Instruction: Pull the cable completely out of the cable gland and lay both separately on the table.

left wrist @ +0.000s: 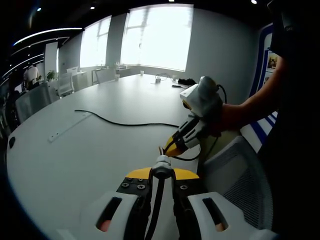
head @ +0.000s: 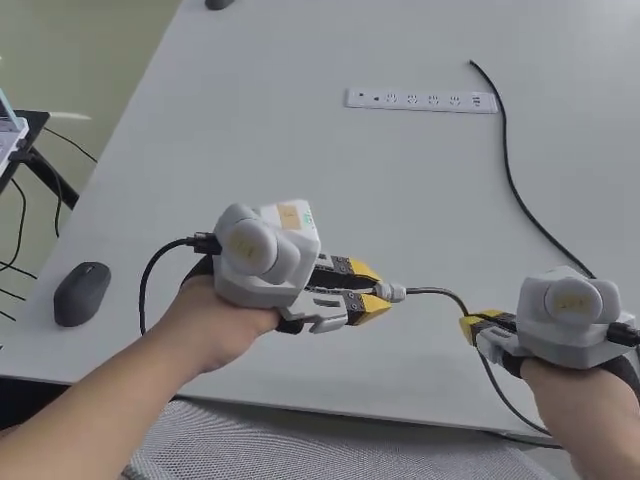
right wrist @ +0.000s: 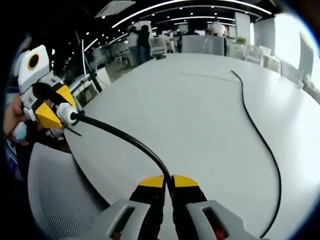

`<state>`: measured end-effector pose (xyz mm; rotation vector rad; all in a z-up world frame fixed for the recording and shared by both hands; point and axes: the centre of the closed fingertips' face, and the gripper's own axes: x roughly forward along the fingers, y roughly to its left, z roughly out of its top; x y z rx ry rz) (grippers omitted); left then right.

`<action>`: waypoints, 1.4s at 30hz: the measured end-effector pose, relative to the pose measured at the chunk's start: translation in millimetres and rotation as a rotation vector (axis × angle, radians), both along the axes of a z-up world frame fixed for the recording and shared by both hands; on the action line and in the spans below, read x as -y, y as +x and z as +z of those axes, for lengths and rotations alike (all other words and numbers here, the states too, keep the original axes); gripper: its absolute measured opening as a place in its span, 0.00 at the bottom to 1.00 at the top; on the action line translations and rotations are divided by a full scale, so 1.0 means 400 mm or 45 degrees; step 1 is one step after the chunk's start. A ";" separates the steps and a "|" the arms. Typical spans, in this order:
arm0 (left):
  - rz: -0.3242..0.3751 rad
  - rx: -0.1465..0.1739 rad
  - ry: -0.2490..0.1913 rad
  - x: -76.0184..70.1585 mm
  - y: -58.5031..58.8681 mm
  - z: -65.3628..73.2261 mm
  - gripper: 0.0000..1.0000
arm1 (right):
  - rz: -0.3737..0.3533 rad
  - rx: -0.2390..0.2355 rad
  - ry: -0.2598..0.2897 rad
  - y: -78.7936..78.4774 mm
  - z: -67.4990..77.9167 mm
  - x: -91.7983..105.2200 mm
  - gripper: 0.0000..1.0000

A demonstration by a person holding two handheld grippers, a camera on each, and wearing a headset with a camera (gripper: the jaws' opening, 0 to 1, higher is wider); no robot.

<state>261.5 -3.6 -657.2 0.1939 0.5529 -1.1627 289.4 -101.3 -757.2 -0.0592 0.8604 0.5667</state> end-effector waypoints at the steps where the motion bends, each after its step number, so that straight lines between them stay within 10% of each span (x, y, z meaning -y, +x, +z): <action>1: 0.001 0.000 0.001 -0.001 0.000 0.000 0.15 | -0.001 0.000 0.003 -0.001 0.000 0.000 0.00; 26: 0.046 0.007 0.002 -0.021 0.024 0.003 0.15 | 0.164 0.106 -0.069 -0.028 0.053 -0.015 0.02; 36: 0.039 -0.003 0.010 -0.024 0.021 -0.001 0.15 | 0.276 0.223 -0.081 -0.035 0.146 -0.021 0.15; 42: 0.039 0.000 0.005 -0.024 0.022 0.007 0.15 | 0.452 0.420 -0.076 -0.009 0.244 -0.101 0.20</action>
